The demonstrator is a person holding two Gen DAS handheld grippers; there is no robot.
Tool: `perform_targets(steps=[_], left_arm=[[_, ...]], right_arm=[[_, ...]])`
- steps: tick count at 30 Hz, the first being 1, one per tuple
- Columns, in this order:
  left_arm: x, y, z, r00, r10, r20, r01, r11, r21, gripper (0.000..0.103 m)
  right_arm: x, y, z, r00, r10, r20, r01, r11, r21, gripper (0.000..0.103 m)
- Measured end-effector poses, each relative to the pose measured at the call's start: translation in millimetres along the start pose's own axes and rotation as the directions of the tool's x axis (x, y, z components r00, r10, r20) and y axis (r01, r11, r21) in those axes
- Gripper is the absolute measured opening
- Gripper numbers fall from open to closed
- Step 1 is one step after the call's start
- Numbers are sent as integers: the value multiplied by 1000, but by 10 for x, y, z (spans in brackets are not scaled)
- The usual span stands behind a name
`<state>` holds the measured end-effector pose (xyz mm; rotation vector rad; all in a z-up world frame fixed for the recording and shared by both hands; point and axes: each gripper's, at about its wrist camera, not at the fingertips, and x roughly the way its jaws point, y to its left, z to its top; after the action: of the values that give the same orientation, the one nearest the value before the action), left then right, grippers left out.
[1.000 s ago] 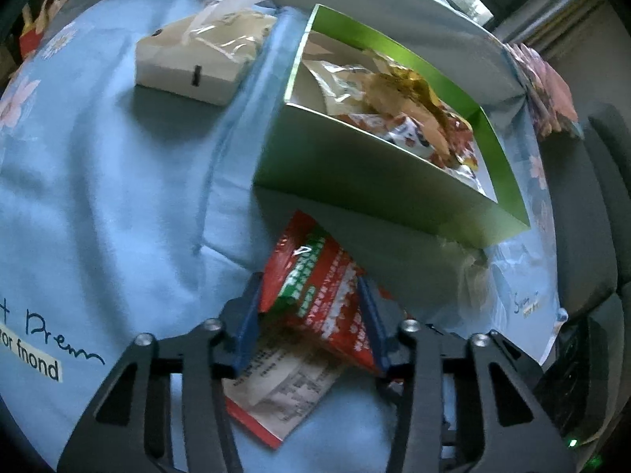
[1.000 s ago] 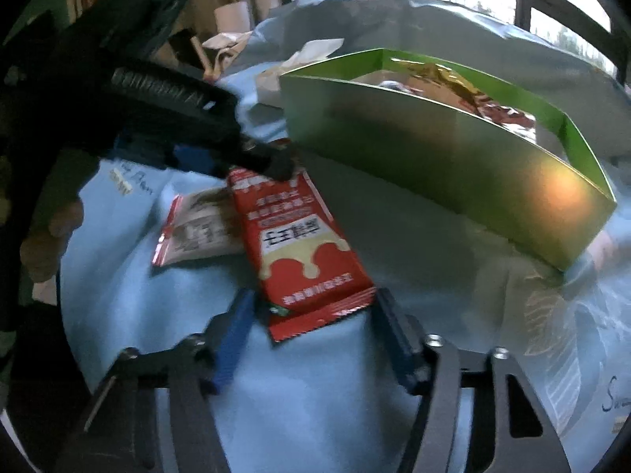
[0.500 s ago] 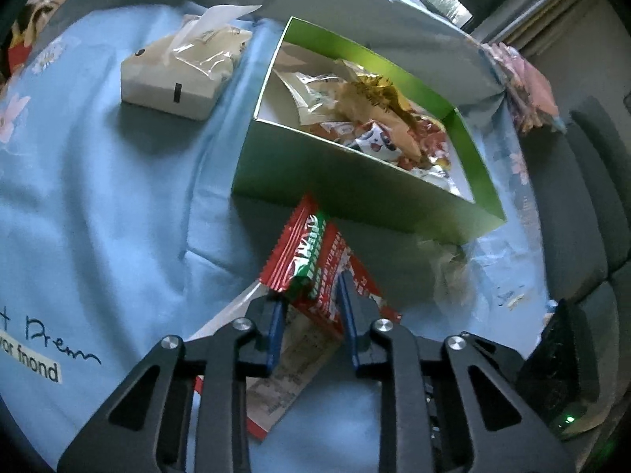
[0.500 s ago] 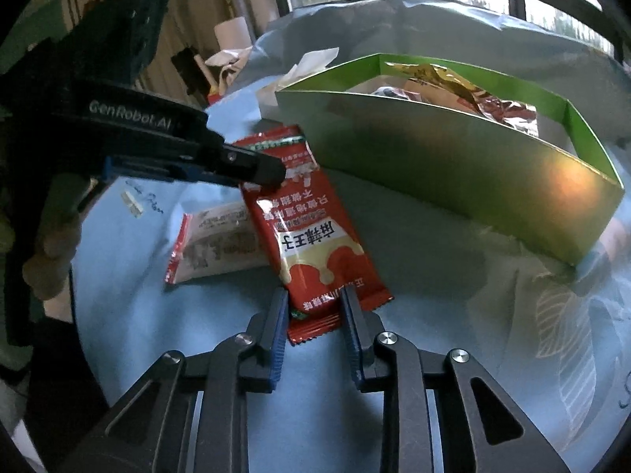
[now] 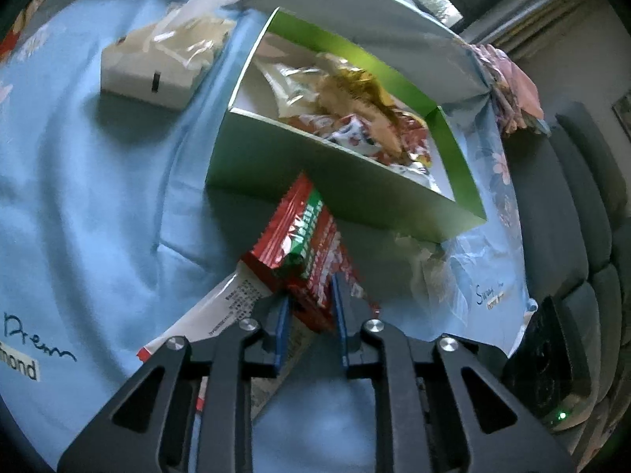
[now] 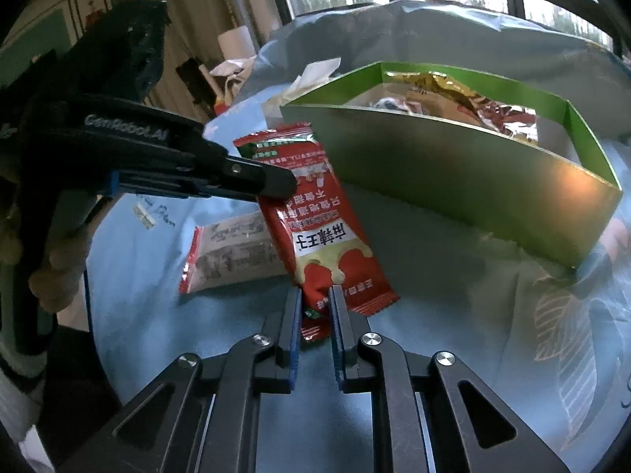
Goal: Organize snacks
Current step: 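Lift the red snack bar with the left tool over the box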
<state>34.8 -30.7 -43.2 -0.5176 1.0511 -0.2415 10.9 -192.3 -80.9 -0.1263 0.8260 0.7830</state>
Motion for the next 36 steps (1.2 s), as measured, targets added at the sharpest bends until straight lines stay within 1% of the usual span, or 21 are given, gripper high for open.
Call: perform_targets(steps=[2, 3, 5, 6, 7, 8, 10, 12, 14, 16, 18, 22, 24, 26, 28, 29, 30, 31, 33, 36], left_arm=[[37, 23, 14, 1000, 1, -6, -1, 1000, -20, 21], [58, 29, 23, 1000, -1, -8, 1, 1000, -25, 22], [101, 34, 38, 1000, 2, -20, -3, 999, -35, 25], [135, 28, 45, 1000, 3, -29, -4, 999, -35, 28], [155, 26, 50, 999, 5, -33, -6, 999, -37, 32], [175, 26, 53, 999, 7, -38, -9, 999, -38, 33], [206, 19, 65, 999, 8, -45, -10, 999, -38, 37], [230, 10, 84, 999, 3, -49, -5, 999, -44, 39], [263, 15, 103, 999, -4, -54, 1, 998, -57, 42], [284, 28, 109, 998, -18, -59, 14, 998, -67, 44], [293, 17, 120, 998, -17, -60, 13, 998, -66, 44], [295, -22, 119, 998, 5, -57, -8, 998, -57, 45], [294, -46, 107, 998, 16, -54, -19, 999, -50, 43], [300, -57, 86, 998, 21, -54, -24, 999, -44, 40], [330, -74, 88, 998, 23, -57, -26, 999, -42, 34], [337, -83, 85, 998, 26, -56, -28, 999, -39, 33], [339, -88, 83, 998, 30, -55, -32, 999, -36, 31], [337, -85, 82, 998, 28, -55, -30, 999, -37, 28], [326, -76, 82, 998, 9, -60, -11, 999, -41, 26], [278, -117, 62, 999, 16, -46, -17, 999, -28, 24]], right_arm=[[25, -21, 25, 1000, -10, 3, 10, 1000, 9, 15], [21, -20, 20, 1000, -28, 1, 28, 1000, 3, 15], [25, -21, 37, 998, -65, 7, 65, 998, -2, 19], [30, -26, 46, 997, -78, 1, 78, 997, -8, 21], [37, -35, 52, 996, -91, -3, 90, 996, -8, 27], [44, -50, 59, 994, -108, -5, 108, 994, -2, 32], [39, -93, 86, 993, -115, -4, 115, 993, 13, 56], [14, -139, 128, 992, -128, 5, 128, 992, 19, 64], [22, -197, 203, 989, -150, 6, 150, 989, 11, 65], [77, -253, 259, 990, -143, -19, 143, 990, 6, 69], [162, -321, 277, 993, -103, -56, 105, 994, 19, 69], [172, -322, 253, 997, -62, -54, 63, 998, 23, 69], [158, -291, 222, 998, -5, -63, 7, 1000, 24, 69], [173, -242, 202, 997, -18, -73, 18, 1000, -3, 69], [186, -193, 169, 996, -46, -80, 43, 998, -35, 68], [211, -153, 163, 994, -76, -84, 70, 995, -65, 66], [223, -113, 157, 990, -118, -81, 110, 989, -95, 58], [215, -127, 161, 990, -114, -78, 107, 990, -90, 52], [171, -218, 163, 995, -72, -72, 69, 997, -40, 48], [135, -214, 153, 996, -72, -59, 70, 997, -36, 46]])
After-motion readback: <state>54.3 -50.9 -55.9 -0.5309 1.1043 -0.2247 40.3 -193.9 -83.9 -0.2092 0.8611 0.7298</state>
